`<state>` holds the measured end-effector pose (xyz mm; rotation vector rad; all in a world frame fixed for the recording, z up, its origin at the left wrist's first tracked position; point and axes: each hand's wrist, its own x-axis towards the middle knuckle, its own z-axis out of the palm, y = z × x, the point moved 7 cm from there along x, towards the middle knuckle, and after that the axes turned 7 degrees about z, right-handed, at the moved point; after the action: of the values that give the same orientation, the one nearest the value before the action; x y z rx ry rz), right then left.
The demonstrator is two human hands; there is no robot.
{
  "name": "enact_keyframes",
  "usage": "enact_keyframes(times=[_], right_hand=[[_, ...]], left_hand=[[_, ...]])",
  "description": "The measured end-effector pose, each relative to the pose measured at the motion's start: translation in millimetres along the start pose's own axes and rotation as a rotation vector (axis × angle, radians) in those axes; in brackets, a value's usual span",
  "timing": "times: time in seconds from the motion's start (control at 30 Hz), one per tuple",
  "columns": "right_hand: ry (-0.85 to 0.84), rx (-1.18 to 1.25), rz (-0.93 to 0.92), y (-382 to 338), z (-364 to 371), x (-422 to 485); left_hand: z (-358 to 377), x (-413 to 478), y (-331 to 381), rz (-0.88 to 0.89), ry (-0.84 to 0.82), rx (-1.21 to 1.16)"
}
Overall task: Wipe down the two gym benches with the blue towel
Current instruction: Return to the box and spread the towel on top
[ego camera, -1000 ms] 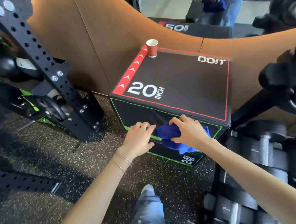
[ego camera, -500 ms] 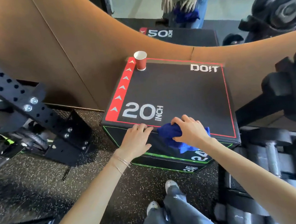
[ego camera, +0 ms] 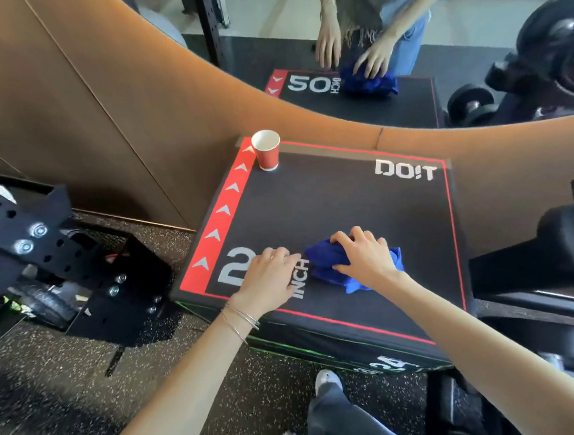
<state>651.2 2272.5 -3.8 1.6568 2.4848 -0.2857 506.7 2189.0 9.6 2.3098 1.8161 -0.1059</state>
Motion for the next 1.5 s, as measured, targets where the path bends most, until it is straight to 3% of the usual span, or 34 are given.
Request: enact_keyframes(times=[0.13,0.27,0.53,0.73,0.97,1.17,1.33,1.5], right_hand=[[-0.168,0.039,-0.031,17.7,29.1,22.9],[-0.227,0.275,-0.100,38.2,26.5,23.3],[-0.173,0.250,-0.056,103.4,26.8,-4.6],[-0.152,0.292,0.080,101.3,38.1,-7.2],[0.056,0.164,-0.015,89.5,26.2,-12.1],[0.162,0.122,-0.041,82.3,10.4,-3.3],[-0.073,0.186,0.037,82.6,3.2,5.1],[-0.197,0.407,0.207,102.4,9.3,8.9]], left_hand=[[19.2,30.0,0.6,-0.026,-0.074,-0.024],[27.7,48.9,6.3,0.002,-0.042,-0.061],[20.3,82.4,44.8,0.279,0.092,-0.074],[39.5,96.6,56.0,0.253,0.017,-0.036],[19.9,109.9,46.3,0.346,0.198,0.008],[18.7,102.2,50.7,0.423,0.209,-0.032],[22.1,102.0,68.6,0.395,0.172,-0.047],[4.8,115.9,64.4,0.360,0.295,-0.122]])
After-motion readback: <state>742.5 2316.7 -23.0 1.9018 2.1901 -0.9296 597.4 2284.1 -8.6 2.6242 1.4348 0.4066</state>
